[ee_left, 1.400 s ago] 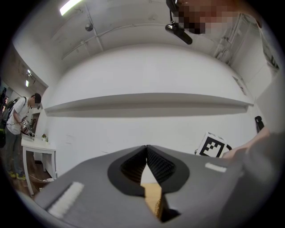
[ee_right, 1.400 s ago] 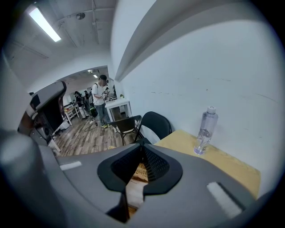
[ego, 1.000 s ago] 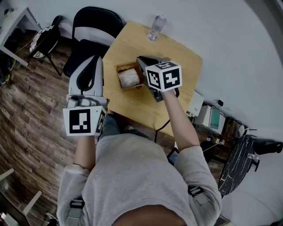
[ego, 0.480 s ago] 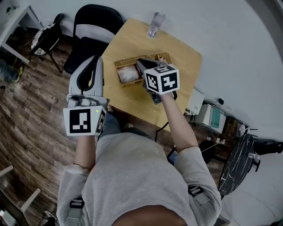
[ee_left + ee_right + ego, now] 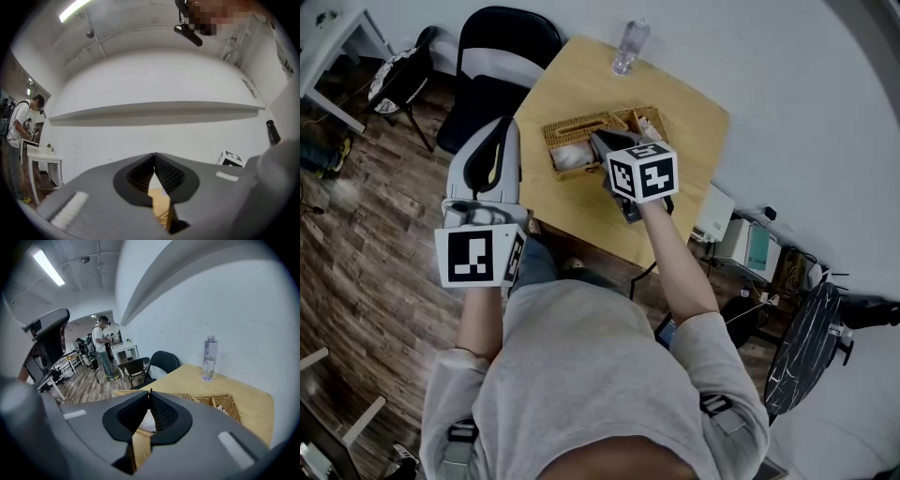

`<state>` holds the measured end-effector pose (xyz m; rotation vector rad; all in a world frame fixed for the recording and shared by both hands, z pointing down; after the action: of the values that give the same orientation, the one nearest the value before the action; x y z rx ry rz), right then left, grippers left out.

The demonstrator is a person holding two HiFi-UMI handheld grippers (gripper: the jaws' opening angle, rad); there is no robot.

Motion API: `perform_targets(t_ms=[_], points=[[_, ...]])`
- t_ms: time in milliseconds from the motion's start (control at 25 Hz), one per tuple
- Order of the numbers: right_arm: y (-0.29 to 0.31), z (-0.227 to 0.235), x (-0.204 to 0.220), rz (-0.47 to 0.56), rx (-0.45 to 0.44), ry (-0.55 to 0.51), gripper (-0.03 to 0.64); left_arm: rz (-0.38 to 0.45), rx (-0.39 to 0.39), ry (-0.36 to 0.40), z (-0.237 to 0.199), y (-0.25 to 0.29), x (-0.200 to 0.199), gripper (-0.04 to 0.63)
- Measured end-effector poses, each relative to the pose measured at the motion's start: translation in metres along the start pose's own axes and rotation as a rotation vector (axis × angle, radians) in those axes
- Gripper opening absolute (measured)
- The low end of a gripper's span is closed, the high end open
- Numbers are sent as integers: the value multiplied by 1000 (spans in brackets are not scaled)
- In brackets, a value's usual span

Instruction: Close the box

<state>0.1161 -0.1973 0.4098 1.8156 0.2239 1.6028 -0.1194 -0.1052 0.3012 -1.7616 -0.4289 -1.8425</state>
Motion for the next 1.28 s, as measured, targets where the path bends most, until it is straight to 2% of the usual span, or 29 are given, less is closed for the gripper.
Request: perform_targets(t_ms=[1280], points=[[9, 4, 54, -79, -27, 11, 23, -30, -28, 14, 23, -4, 5, 58]])
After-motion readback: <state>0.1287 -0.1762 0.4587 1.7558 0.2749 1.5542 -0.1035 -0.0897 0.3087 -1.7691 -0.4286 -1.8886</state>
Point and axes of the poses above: the fingertips, and each gripper's own axes: y forward along the fingers, z to its right, x out of its underside, the point moved 10 cm from there along -y, backward along the fingers, and after that the axes turned 14 degrees about x, right-handed, at the moved point
